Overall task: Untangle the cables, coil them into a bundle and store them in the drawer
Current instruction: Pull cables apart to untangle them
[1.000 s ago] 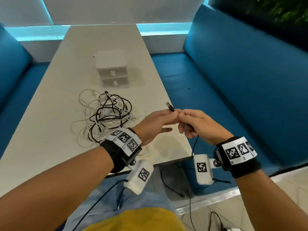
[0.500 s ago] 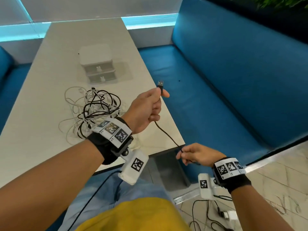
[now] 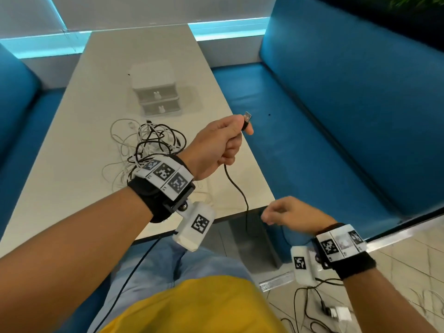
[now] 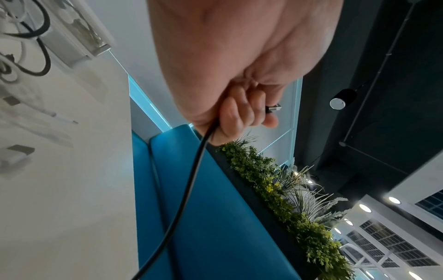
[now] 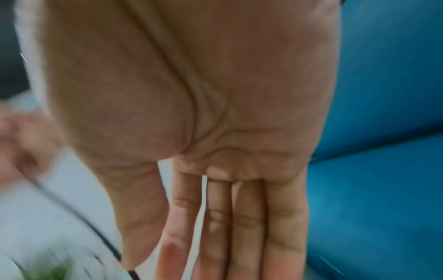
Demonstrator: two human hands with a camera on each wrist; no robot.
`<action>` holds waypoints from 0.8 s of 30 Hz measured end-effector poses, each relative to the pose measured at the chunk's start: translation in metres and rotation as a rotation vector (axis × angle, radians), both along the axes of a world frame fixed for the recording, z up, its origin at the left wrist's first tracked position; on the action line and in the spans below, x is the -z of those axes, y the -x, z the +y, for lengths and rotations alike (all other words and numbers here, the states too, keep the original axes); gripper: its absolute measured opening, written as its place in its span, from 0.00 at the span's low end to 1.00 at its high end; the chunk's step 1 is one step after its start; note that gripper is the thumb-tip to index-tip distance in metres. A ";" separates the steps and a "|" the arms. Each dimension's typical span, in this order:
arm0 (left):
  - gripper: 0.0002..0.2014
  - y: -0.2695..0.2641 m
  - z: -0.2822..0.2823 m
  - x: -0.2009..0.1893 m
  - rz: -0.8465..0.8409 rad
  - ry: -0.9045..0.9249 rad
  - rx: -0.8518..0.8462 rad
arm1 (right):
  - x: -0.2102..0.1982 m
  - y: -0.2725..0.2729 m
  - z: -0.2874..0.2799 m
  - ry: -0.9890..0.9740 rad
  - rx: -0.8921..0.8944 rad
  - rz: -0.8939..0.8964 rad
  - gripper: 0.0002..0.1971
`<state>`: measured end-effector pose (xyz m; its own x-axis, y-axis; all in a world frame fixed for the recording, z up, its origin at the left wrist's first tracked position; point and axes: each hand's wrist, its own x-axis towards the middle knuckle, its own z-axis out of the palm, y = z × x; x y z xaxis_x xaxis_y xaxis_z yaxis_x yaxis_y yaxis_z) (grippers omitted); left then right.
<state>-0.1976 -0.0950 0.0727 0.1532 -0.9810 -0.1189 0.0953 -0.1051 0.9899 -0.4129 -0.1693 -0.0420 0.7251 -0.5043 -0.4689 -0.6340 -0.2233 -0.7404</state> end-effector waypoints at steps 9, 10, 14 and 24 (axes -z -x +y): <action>0.17 -0.023 0.017 0.003 0.134 0.089 -0.157 | -0.087 -0.096 0.020 -0.069 -0.134 -0.317 0.08; 0.16 -0.030 0.021 0.000 0.138 0.099 -0.192 | -0.080 -0.103 0.023 -0.097 -0.185 -0.292 0.10; 0.16 -0.070 0.044 -0.010 0.175 0.146 -0.384 | -0.050 -0.112 0.025 -0.167 -0.264 -0.196 0.14; 0.16 -0.135 0.082 -0.001 0.192 0.188 -0.671 | -0.042 -0.157 0.043 0.204 -0.424 -0.057 0.07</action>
